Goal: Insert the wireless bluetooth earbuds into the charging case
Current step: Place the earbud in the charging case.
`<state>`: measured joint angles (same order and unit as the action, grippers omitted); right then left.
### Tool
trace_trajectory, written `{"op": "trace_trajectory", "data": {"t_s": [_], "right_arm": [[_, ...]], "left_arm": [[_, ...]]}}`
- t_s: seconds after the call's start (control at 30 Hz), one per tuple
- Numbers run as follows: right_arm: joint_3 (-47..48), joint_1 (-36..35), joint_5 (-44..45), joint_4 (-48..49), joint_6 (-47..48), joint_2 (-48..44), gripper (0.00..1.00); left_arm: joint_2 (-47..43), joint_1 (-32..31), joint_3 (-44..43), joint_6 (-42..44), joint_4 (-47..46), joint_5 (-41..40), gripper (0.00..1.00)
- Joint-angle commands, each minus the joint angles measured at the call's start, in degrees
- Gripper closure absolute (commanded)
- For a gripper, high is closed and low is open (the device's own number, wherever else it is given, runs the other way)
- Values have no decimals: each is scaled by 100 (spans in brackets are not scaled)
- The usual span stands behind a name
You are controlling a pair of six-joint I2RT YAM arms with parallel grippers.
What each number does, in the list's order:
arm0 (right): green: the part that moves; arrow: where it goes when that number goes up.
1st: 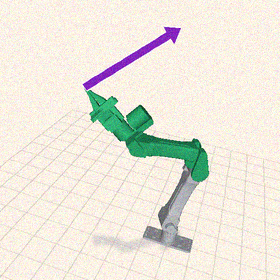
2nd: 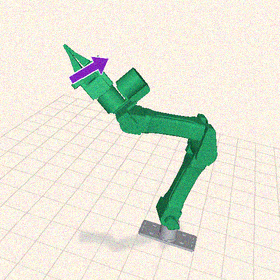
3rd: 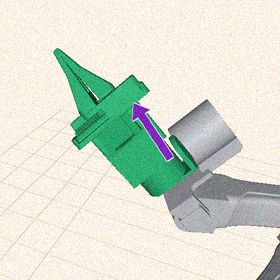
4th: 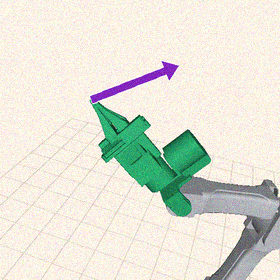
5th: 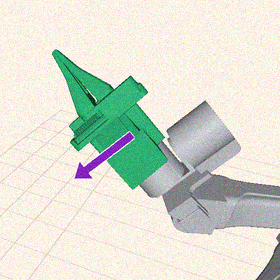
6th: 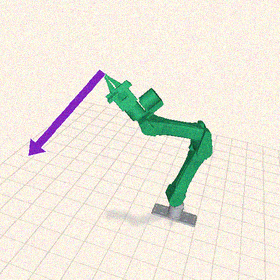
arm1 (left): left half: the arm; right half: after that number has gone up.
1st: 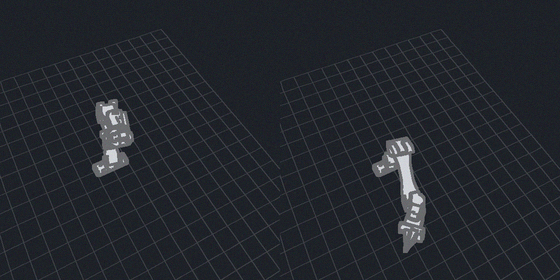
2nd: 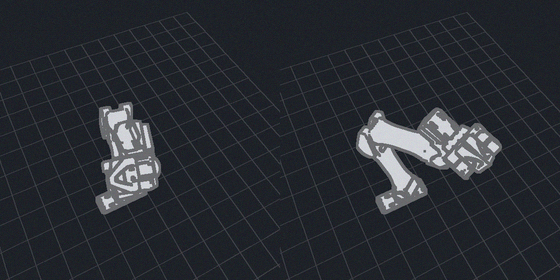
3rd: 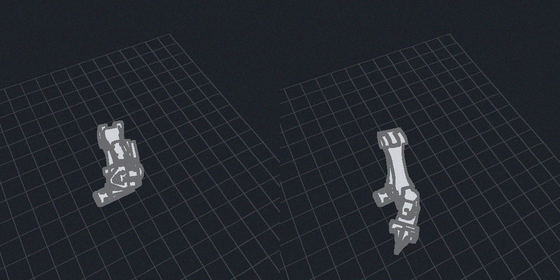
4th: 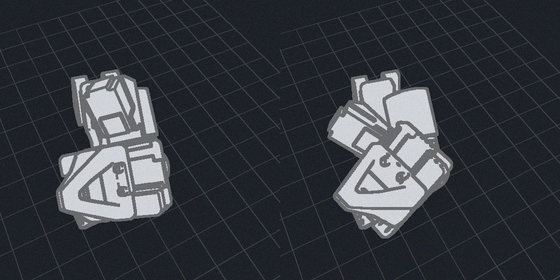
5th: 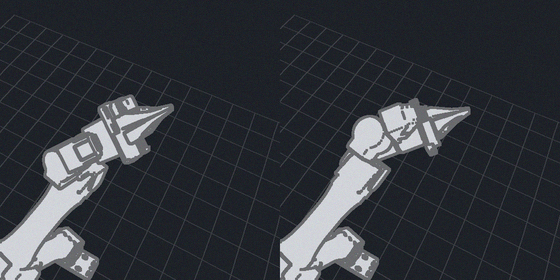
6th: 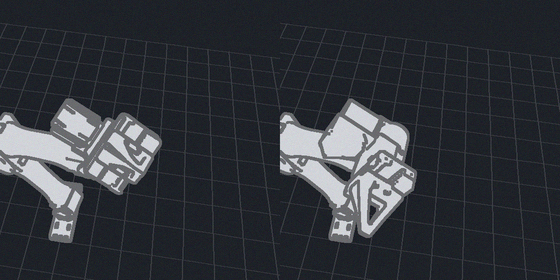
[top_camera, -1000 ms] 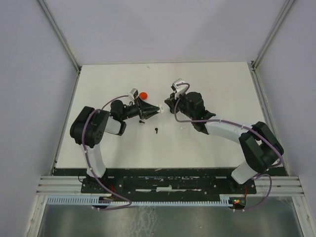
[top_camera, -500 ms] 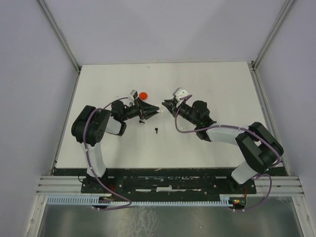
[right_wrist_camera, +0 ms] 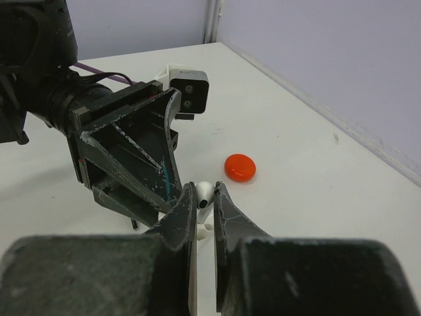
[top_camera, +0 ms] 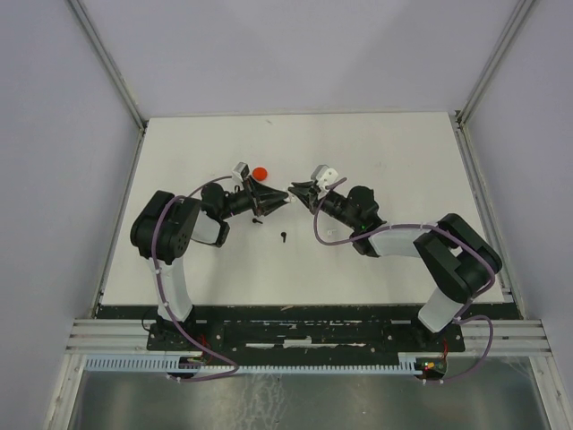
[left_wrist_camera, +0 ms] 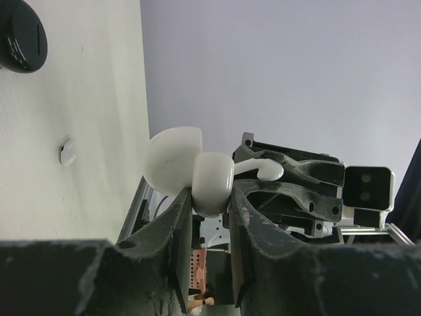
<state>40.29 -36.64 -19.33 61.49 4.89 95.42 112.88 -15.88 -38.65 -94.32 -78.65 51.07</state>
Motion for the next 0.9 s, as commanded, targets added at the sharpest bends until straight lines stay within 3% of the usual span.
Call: {"op": "trace_trajectory", "data": {"t_s": [0.0, 0.87], "right_arm": [[-43, -15, -216, 625, 38, 113, 99], [-286, -15, -106, 557, 268, 186, 99]], "left_arm": [[-27, -23, -55, -280, -590, -12, 97], [46, -4, -45, -764, -1139, 9, 97]]}}
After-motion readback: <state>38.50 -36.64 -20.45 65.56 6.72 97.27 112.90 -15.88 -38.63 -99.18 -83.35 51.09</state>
